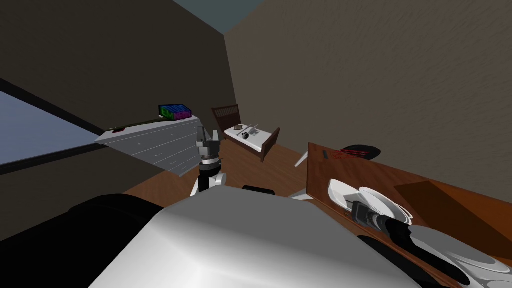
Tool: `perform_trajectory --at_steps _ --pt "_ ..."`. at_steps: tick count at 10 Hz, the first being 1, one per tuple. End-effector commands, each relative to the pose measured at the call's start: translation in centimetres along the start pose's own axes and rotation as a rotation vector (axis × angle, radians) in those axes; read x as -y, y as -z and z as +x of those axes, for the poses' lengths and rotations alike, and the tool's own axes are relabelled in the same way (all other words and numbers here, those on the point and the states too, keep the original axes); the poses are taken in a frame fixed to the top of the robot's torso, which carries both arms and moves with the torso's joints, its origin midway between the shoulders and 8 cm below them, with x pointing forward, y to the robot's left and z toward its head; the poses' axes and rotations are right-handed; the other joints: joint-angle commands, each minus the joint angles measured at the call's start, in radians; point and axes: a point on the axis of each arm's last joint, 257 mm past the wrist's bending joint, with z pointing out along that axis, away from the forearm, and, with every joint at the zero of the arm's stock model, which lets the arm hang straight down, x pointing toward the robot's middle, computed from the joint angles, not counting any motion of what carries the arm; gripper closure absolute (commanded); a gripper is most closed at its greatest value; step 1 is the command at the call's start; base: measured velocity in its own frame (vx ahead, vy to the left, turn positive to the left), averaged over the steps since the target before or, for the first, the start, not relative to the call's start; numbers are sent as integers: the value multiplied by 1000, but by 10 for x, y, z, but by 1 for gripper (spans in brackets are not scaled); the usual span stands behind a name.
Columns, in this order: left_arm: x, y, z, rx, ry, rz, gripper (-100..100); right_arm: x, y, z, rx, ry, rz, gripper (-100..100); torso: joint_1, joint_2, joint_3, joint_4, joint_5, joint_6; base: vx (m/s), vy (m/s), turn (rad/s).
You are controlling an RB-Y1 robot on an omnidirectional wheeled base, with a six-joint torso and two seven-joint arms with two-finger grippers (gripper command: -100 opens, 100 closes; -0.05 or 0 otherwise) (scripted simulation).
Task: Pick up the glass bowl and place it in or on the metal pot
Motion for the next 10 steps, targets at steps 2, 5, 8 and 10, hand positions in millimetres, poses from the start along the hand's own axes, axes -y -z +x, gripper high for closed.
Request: perform_trajectory --at_steps 2,5,8,10 --pt "0 0 0 0 0 0 0 -1 0 0 0 0 -2 100 0 0 0 0 0 0 0 0 0" --pt "0 0 0 0 0 0 0 -1 0 0 1 0 -3 0 1 1 1 1 1 0 0 0 0" --pt "0 0 0 0 0 0 0 6 2 0 4 6 -3 0 3 2 2 1 2 0 -12 15 -42" --pt "0 0 0 0 0 0 0 37 10 2 -1 8 37 100 -1 8 5 3 4 1 -155 -84 -32"
